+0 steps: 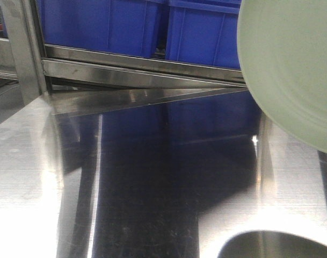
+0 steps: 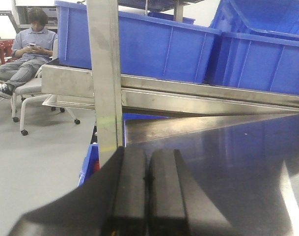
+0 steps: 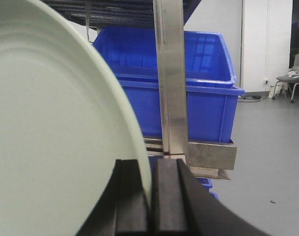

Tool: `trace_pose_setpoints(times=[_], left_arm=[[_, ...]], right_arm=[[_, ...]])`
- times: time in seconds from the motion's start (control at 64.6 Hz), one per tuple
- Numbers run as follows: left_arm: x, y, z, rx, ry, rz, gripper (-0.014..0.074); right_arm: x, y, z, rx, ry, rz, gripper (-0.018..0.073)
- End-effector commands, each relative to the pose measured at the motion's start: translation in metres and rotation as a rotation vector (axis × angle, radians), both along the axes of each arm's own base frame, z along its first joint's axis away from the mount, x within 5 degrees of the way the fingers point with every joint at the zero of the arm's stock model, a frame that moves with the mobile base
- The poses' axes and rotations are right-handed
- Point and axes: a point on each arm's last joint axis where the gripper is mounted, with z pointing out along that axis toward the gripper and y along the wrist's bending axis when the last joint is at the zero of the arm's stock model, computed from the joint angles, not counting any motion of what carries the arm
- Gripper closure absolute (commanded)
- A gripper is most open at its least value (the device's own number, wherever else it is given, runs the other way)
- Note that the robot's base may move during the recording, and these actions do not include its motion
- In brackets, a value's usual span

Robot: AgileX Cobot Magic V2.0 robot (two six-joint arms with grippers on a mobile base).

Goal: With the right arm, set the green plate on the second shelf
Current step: 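Hold the plate upright in the right gripper beside the robot, then drive the base away from the table while holding the plate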

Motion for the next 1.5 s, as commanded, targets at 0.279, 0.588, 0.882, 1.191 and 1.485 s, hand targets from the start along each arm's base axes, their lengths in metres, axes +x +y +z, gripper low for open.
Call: trace_pose_setpoints(times=[0.279, 0.588, 0.882, 1.191, 1.485], left_arm=[[-0.0002, 0.0, -0.0044, -0.017, -0.065, -0.002, 0.0466], [-0.0002, 0.0, -0.0044, -0.017, -0.065, -0.002, 0.0466], [-0.0002, 0.0, -0.0044, -0.017, -0.065, -0.002, 0.0466], [-0.0002, 0.0, -0.0044, -0.017, -0.065, -0.002, 0.0466], [-0.0002, 0.0, -0.0044, -0.017, -0.065, -0.002, 0.0466]], right_arm=[[-0.0081, -0.001, 0.0231, 0.011, -0.179, -0.01, 0.0503], [-0.0081, -0.001, 0.0231, 0.011, -0.179, -0.01, 0.0503], [-0.008, -0.001, 0.023, 0.011, -0.178, -0.01, 0.0503], [-0.008, -0.001, 0.023, 0.011, -0.178, -0.01, 0.0503], [-0.0079, -0.001, 0.0228, 0.011, -0.176, -0.01, 0.0503]])
